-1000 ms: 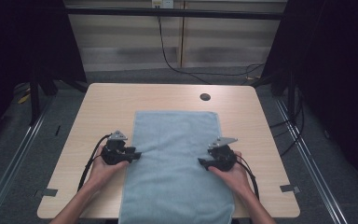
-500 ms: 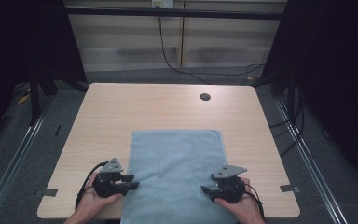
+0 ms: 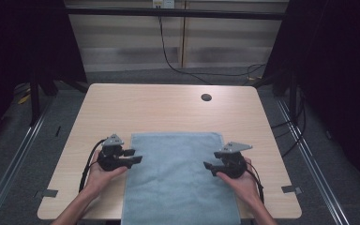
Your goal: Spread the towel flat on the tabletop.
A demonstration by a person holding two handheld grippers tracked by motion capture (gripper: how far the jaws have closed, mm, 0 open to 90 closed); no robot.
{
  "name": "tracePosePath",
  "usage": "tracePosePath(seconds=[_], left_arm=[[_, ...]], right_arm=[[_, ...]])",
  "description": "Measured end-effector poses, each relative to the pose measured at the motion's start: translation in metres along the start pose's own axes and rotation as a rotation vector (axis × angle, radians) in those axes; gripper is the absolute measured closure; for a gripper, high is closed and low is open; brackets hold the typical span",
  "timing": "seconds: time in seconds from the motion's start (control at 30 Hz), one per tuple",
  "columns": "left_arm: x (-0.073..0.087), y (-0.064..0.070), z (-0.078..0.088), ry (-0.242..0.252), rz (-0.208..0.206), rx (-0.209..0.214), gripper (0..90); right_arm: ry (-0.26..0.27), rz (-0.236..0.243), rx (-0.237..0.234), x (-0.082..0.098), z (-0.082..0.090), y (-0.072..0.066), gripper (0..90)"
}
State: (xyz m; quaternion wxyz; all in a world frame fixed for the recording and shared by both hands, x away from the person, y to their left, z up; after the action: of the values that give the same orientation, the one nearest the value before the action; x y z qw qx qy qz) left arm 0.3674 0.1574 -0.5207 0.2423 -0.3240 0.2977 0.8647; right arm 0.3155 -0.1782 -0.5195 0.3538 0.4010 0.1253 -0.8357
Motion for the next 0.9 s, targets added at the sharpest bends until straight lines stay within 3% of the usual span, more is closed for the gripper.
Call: tracePosePath(seconds=[0.13,0.17,0.23,0.27,0.3,0.47,0.6,0.63,0.73,0.77,0.87,0.9], left_arm=[[-0.009,-0.013,-0.009,0.005,0.016,-0.036,51.6],[-0.011,-0.020,-0.015,-0.005,0.005,-0.060,51.6],[-0.011,-0.022,-0.016,-0.005,0.007,-0.062,51.2],[-0.010,-0.023,-0.019,-0.010,0.016,-0.051,51.2],[-0.009,-0.024,-0.020,-0.021,-0.002,-0.066,50.9],[-0.012,-0.029,-0.016,-0.003,0.015,-0.059,49.4],[-0.015,-0.036,-0.014,0.021,0.038,-0.077,48.9],[-0.018,-0.041,-0.015,0.002,0.049,-0.083,48.6],[-0.023,-0.045,-0.014,0.033,0.041,-0.099,48.5],[-0.026,-0.047,-0.016,0.039,0.059,-0.089,48.5],[-0.028,-0.049,-0.020,0.033,0.056,-0.100,48.2],[-0.033,-0.050,-0.026,0.040,0.052,-0.112,48.3]], right_arm=[[0.047,-0.041,0.032,-0.018,-0.009,0.033,40.3],[0.044,-0.055,0.037,-0.020,-0.013,0.041,39.8],[0.039,-0.071,0.048,-0.023,-0.023,0.056,39.4],[0.039,-0.071,0.048,-0.023,-0.023,0.056,39.4],[0.030,-0.084,0.063,-0.023,-0.033,0.067,38.6],[-0.003,-0.088,0.090,-0.019,-0.052,0.075,38.7],[-0.002,-0.090,0.114,-0.016,-0.053,0.084,40.1],[-0.019,-0.114,0.120,-0.014,-0.051,0.094,40.3],[-0.031,-0.127,0.126,-0.012,-0.050,0.103,40.0],[-0.036,-0.120,0.129,-0.011,-0.050,0.103,40.1],[-0.034,-0.114,0.113,-0.010,-0.053,0.102,40.7],[-0.038,-0.089,0.118,-0.010,-0.057,0.101,40.5]])
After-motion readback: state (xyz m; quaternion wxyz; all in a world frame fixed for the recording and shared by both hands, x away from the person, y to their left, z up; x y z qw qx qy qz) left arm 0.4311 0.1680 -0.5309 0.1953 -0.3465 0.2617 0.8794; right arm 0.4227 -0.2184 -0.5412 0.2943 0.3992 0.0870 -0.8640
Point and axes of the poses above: each handheld gripper's, and its own axes: z roughly backward along the jaws, x roughly out of its underside, y roughly to its right, the point moved 6 cm from there along -z, roughly forward along the jaws, and after that the axes turned 11 degrees about z, right-handed, at the moved point
